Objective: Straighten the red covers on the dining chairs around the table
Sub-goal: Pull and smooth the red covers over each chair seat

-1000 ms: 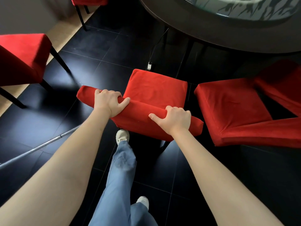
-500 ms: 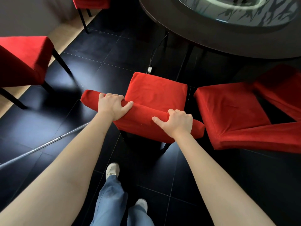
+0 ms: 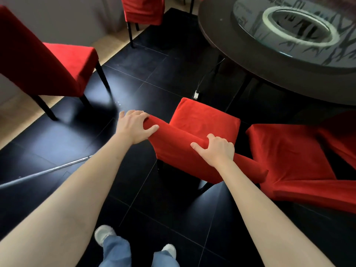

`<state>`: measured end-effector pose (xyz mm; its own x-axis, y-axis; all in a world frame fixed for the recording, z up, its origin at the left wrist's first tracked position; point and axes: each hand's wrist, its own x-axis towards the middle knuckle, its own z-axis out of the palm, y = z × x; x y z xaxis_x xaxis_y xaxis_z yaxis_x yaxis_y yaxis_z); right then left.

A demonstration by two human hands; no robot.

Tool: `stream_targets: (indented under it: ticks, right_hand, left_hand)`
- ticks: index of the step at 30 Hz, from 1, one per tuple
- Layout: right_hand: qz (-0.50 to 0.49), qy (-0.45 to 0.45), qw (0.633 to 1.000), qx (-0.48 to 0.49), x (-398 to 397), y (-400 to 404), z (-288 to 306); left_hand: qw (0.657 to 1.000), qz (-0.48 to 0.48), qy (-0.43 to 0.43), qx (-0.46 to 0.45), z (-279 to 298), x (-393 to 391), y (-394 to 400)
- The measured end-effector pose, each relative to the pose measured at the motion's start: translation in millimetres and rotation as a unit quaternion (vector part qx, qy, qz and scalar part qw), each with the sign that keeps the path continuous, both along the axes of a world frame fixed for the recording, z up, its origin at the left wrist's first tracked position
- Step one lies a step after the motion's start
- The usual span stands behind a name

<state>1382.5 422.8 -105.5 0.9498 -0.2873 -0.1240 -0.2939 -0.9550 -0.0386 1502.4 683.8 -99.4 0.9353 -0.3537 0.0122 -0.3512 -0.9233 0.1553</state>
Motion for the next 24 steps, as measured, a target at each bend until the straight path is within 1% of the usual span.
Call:
stream_targets:
  ticks: [4, 8, 13, 17, 21, 24]
  right_hand:
    - [0.036, -0.028, 0.999, -0.001, 35, 40, 13]
    - [0.066, -0.054, 0.996, -0.002, 78, 94, 26]
    - [0.1, -0.062, 0.993, 0.008, 145, 193, 43]
    - [0.123, -0.06, 0.99, 0.021, 194, 280, 56]
    - [0.145, -0.056, 0.986, 0.053, 238, 350, 62]
    - [0.166, -0.049, 0.983, 0.066, 271, 395, 66]
  left_hand:
    - [0.999, 0.036, 0.006, -0.006, 10, 13, 51]
    - [0.998, 0.065, -0.003, -0.02, 21, 33, 121]
    - [0.996, 0.087, -0.029, -0.015, 39, 65, 225]
    - [0.994, 0.102, -0.034, 0.014, 53, 97, 311]
    - [0.987, 0.145, -0.061, -0.024, 58, 126, 380]
    - [0.984, 0.164, -0.057, -0.038, 53, 148, 419]
